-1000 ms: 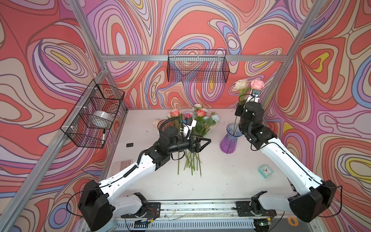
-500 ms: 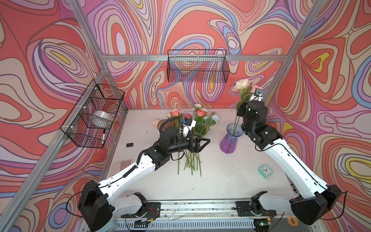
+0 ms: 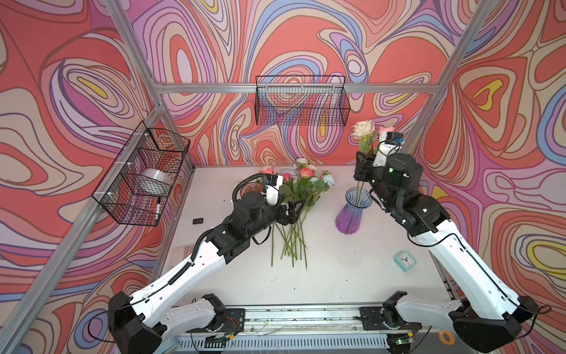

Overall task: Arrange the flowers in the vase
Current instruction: 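Move the right gripper back down onto the rose stems in the bunch, then close the right gripper on another pink rose stem and lift it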

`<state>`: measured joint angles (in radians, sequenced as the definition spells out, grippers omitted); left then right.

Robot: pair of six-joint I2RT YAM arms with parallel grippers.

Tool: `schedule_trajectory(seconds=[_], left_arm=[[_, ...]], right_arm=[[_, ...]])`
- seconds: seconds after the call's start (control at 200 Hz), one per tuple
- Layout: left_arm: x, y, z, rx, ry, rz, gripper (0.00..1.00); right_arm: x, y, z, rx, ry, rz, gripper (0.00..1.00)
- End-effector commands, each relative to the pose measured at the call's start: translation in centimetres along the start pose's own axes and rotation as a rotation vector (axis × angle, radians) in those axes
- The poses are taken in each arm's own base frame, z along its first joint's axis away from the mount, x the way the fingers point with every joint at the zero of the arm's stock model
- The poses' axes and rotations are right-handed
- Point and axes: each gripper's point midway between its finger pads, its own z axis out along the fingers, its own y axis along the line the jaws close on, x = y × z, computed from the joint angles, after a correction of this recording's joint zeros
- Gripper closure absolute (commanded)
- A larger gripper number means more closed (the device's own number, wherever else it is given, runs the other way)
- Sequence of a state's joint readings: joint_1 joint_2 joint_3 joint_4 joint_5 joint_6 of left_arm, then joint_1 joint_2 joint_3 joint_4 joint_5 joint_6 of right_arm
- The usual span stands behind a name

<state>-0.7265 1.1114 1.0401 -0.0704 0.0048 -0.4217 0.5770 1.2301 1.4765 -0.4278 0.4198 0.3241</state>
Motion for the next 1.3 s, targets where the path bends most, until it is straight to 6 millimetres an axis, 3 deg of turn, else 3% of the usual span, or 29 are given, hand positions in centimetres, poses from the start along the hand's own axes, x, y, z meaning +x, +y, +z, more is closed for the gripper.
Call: schedule_trajectory(seconds=[0.0, 0.155, 0.285, 0.421, 0.451, 0.581, 0.766, 0.981, 1.292], left_arm=[[-1.8, 6.3, -2.2, -0.381, -0.061, 0.053, 0.18], [-4.0, 9.3, -5.1, -0.559, -0.18, 0.076, 0.17], [-5.2, 11.0, -7.4, -0.663, -0.295, 0.058, 0.13], [-5.2, 11.0, -8.2, -0.628, -0.37, 0.016, 0.12], [-5.1, 10.9, -8.1, -0.619, -0.374, 0.017, 0.12], [-4.9, 10.9, -8.0, -0.614, -0.368, 0.011, 0.12], [-4.0, 10.7, -6.6, -0.595, -0.307, 0.002, 0.13], [-3.3, 10.5, -5.5, -0.57, -0.269, -0.008, 0.13], [-3.0, 10.6, -5.1, -0.569, -0.25, -0.013, 0.13]], right_arm=[[8.0, 3.7, 2.1, -0.047, 0.19, -0.031, 0.69], [16.2, 6.8, 4.6, -0.104, 0.377, 0.01, 0.76], [22.0, 7.6, 7.3, -0.075, 0.52, 0.017, 0.76], [26.3, 8.3, 9.8, -0.054, 0.617, 0.003, 0.76], [28.3, 8.3, 10.7, -0.046, 0.655, -0.024, 0.76], [32.7, 10.1, 12.8, -0.13, 0.769, -0.14, 0.75], [35.6, 10.6, 14.3, -0.171, 0.856, -0.26, 0.77], [38.6, 11.8, 14.5, -0.245, 0.941, -0.236, 0.85], [41.9, 11.9, 15.3, -0.247, 1.002, -0.224, 0.8]])
